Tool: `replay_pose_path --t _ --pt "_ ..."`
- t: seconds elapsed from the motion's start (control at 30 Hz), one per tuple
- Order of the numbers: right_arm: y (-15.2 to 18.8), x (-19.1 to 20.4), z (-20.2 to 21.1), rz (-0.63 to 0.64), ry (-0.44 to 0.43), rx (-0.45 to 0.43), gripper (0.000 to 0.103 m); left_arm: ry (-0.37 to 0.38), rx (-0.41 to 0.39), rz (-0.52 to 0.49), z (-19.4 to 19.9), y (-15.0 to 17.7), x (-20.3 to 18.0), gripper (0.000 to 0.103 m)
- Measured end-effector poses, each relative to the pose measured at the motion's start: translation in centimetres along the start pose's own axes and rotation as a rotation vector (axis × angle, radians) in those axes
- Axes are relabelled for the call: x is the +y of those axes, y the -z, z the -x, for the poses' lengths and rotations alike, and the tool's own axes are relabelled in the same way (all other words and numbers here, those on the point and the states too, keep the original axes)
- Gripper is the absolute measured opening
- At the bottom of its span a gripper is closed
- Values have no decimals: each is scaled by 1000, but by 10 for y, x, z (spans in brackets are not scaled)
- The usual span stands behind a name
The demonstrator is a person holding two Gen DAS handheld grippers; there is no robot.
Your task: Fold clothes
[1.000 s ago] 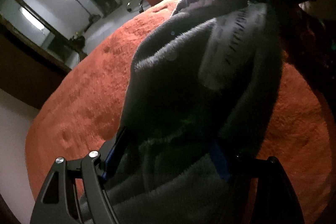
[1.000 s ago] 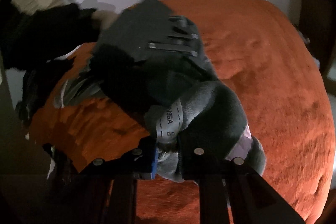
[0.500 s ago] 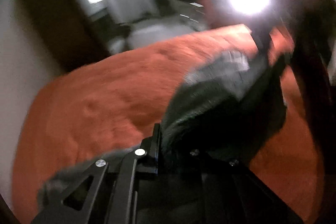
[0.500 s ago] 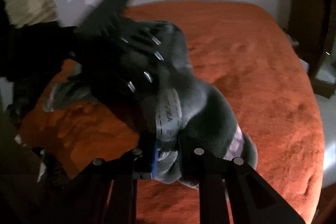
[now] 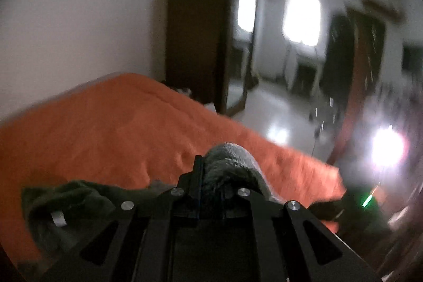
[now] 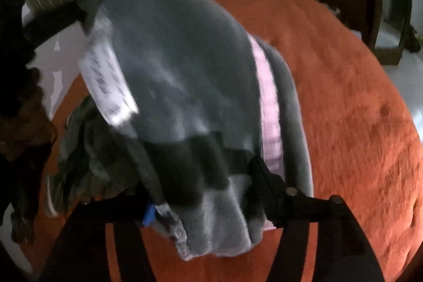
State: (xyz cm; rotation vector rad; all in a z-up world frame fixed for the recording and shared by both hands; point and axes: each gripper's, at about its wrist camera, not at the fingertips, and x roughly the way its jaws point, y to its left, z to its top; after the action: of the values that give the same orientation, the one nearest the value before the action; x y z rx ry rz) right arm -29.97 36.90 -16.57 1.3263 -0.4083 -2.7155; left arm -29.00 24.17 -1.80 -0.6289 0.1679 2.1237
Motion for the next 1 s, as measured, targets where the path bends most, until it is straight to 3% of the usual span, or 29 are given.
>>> replay_pose_path --t 0.03,0.07,0.13,0.33,0.47,0.67,1.0 --pt "-7 5 2 18 24 -21 28 -13 -15 25 6 -4 7 10" --pt "-14 10 4 35 48 -42 17 -29 -31 46 11 -9 13 10" --pt "-30 18 11 68 98 -94 13 -85 -77 45 28 -17 21 8" --pt "-123 38 78 152 168 -331 11 -304 -242 -16 87 -68 23 8" --pt "-186 88 138 280 198 -535 11 -412 -362 -17 139 -122 31 8" --pt "-221 140 231 343 185 -708 11 -529 -531 -20 228 -191 20 8" --pt "-275 219 378 430 152 -965 11 -663 -648 -29 327 -261 -18 8"
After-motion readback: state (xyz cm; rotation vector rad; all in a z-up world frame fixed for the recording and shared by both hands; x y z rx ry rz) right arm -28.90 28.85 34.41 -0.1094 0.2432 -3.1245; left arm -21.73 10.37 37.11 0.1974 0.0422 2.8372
